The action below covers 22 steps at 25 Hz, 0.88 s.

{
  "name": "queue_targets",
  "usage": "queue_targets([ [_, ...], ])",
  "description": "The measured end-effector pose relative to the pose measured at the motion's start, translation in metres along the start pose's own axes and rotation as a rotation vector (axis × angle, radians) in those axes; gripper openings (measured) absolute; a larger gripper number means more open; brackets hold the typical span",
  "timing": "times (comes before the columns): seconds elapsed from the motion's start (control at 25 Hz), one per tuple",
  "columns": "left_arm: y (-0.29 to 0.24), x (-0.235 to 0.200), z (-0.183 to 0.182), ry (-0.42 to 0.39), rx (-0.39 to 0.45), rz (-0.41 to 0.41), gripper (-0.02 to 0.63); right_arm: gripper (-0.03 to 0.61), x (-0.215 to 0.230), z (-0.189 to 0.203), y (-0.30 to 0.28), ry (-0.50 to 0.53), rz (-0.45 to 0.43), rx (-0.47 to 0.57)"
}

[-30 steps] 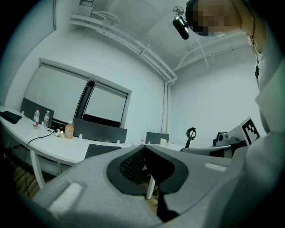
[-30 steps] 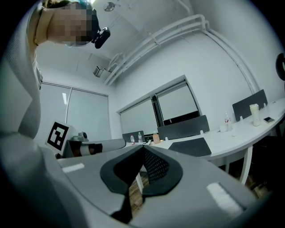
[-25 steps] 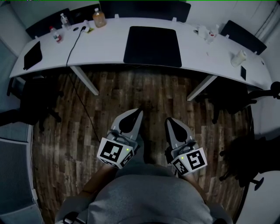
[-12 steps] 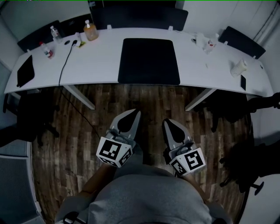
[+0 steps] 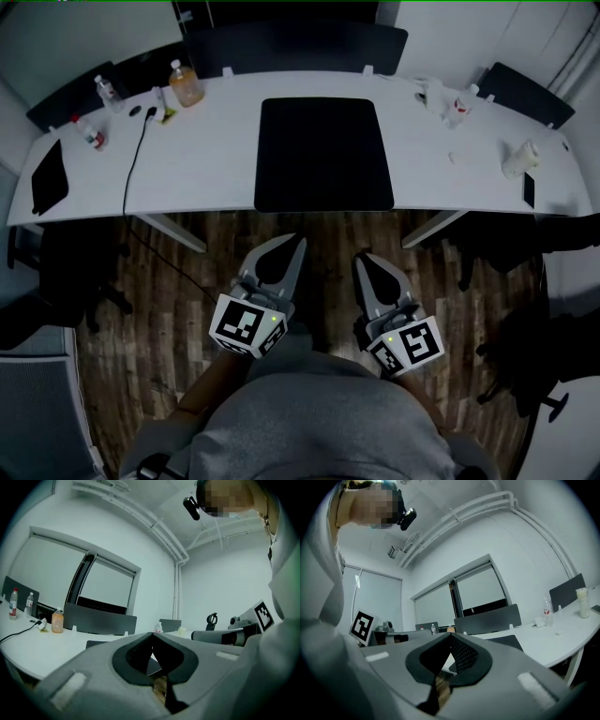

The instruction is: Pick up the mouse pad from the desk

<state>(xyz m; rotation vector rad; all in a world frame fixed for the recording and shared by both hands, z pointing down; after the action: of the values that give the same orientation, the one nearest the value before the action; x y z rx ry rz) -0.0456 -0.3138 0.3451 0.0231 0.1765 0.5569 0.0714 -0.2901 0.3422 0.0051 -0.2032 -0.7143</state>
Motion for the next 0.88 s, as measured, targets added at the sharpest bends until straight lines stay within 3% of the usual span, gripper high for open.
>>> queue_targets([
  [0.6, -0.050, -0.075, 0.007, 0.008, -0.039, 0.034, 0.002, -0.005, 0.044, 0.018, -0.077, -0.011, 0.049, -0.039],
  [0.88, -0.068, -0.073, 0.024, 0.015, -0.070, 0.041, 0.002, -0.004, 0.063, 0.030, -0.086, 0.069, -0.017, -0.089],
])
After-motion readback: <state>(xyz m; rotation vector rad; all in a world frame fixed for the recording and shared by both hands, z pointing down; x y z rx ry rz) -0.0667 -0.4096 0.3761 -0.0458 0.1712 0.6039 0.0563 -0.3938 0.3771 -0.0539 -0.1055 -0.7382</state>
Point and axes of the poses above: the fingertips, and each gripper's own axes: y backward along the fingers, x to its right, z out of its underside, the point moved 2 cm from there along y, backward along the fingers, and after that the axes turned 4 degrees about x, right-handed, at the moved point
